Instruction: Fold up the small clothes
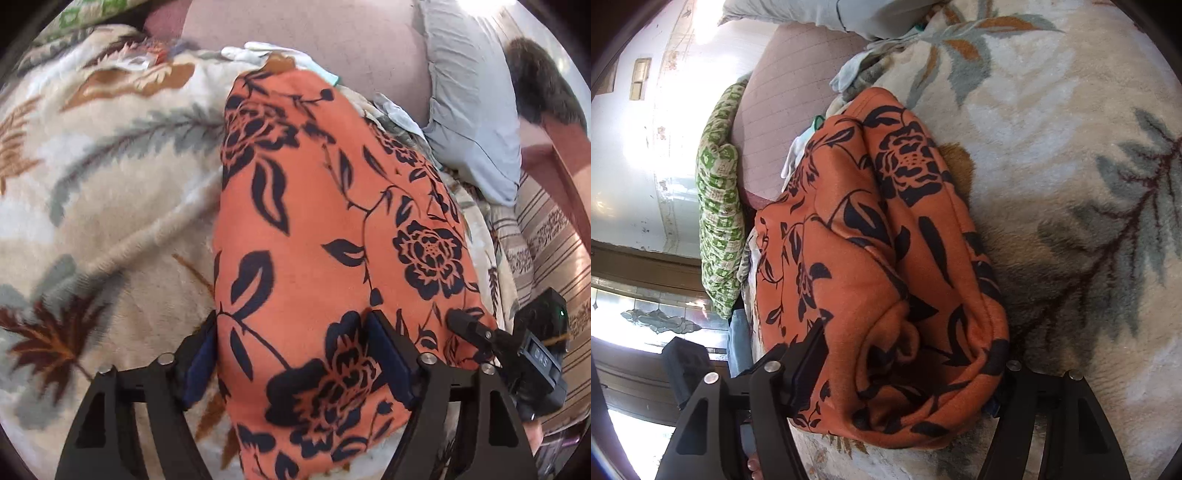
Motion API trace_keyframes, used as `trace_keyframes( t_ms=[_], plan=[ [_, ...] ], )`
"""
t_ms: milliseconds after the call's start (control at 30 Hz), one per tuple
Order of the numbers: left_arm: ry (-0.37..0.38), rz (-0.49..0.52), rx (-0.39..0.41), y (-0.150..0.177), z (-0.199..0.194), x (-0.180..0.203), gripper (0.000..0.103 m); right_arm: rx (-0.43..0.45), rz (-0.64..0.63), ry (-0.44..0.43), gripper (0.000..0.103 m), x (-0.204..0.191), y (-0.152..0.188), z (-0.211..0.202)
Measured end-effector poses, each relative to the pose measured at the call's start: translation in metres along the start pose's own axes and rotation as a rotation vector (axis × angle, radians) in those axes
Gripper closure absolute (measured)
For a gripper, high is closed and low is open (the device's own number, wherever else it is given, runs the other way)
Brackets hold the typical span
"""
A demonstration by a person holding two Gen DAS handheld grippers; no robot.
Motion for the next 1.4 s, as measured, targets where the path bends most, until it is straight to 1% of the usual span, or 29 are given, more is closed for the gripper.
trace_keyframes(
  t_ms=[33, 100, 133, 167, 200, 267, 367, 433, 500, 533, 567, 667, 733, 800, 867, 900, 967, 1100, 1233, 1400],
  plan=[
    [0.001, 0.004, 0.008, 0.0, 0.0, -0.002, 0.031, 0.005, -0.01, -0.001, 0.03, -0.002, 0.001, 0.0],
    [0.002, 0.021, 0.032, 0.002, -0.003, 0.0, 0.039, 0.008, -0.036, -0.01, 0.031, -0.009, 0.002, 0.004],
    [-0.007, 0.036, 0.037, 0.003, -0.005, 0.002, 0.041, 0.013, -0.064, 0.001, 0.032, -0.014, 0.004, 0.007],
    [-0.017, 0.049, 0.039, 0.005, -0.006, 0.004, 0.045, 0.019, -0.094, 0.017, 0.033, -0.019, 0.005, 0.009],
    [-0.026, 0.057, 0.041, 0.005, -0.006, 0.007, 0.047, 0.026, -0.131, 0.045, 0.035, -0.025, 0.007, 0.012],
    [-0.033, 0.057, 0.046, 0.003, -0.005, 0.011, 0.052, 0.046, -0.182, 0.08, 0.038, -0.034, 0.011, 0.014],
    [-0.045, 0.06, 0.045, 0.001, -0.004, 0.011, 0.053, 0.05, -0.178, 0.083, 0.044, -0.036, 0.011, 0.016],
    [-0.065, 0.058, 0.044, 0.001, -0.003, 0.012, 0.051, 0.048, -0.174, 0.08, 0.047, -0.035, 0.011, 0.017],
    [-0.084, 0.068, 0.03, 0.0, 0.003, 0.016, 0.043, 0.049, -0.178, 0.081, 0.047, -0.034, 0.012, 0.018],
    [-0.09, 0.075, 0.023, -0.001, 0.006, 0.017, 0.04, 0.051, -0.178, 0.081, 0.047, -0.034, 0.012, 0.019],
    [-0.095, 0.077, 0.022, -0.001, 0.009, 0.018, 0.039, 0.052, -0.179, 0.079, 0.047, -0.034, 0.012, 0.019],
    [-0.109, 0.082, 0.032, -0.002, 0.012, 0.021, 0.039, 0.052, -0.174, 0.069, 0.048, -0.03, 0.011, 0.019],
    [-0.114, 0.093, 0.048, -0.001, 0.01, 0.022, 0.045, 0.054, -0.172, 0.066, 0.048, -0.025, 0.012, 0.017],
    [-0.113, 0.109, 0.063, 0.0, 0.006, 0.024, 0.057, 0.057, -0.169, 0.071, 0.049, -0.025, 0.012, 0.017],
    [-0.114, 0.135, 0.07, 0.001, -0.001, 0.026, 0.064, 0.064, -0.181, 0.092, 0.051, -0.029, 0.014, 0.014],
    [-0.121, 0.157, 0.072, 0.002, -0.004, 0.028, 0.065, 0.07, -0.192, 0.103, 0.053, -0.032, 0.015, 0.013],
    [-0.133, 0.189, 0.08, 0.002, -0.011, 0.033, 0.067, 0.087, -0.218, 0.129, 0.055, -0.039, 0.018, 0.008],
    [-0.142, 0.189, 0.096, 0.001, -0.028, 0.033, 0.068, 0.104, -0.255, 0.144, 0.06, -0.051, 0.025, 0.001],
    [-0.16, 0.212, 0.115, 0.004, -0.049, 0.032, 0.068, 0.116, -0.315, 0.151, 0.062, -0.067, 0.037, -0.003],
    [-0.17, 0.218, 0.136, 0.009, -0.081, 0.031, 0.068, 0.172, -0.402, 0.132, 0.064, -0.089, 0.062, -0.017]
  ],
)
Point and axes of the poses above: each gripper's, at about its wrist camera, not at the fingertips, and z roughly the way its jaws point, x to its right, y to its underside, the point moved 4 cm from there along z, roughly the way its jaws point, and after that the axes turned 10 degrees about y, right-handed, at the moved point
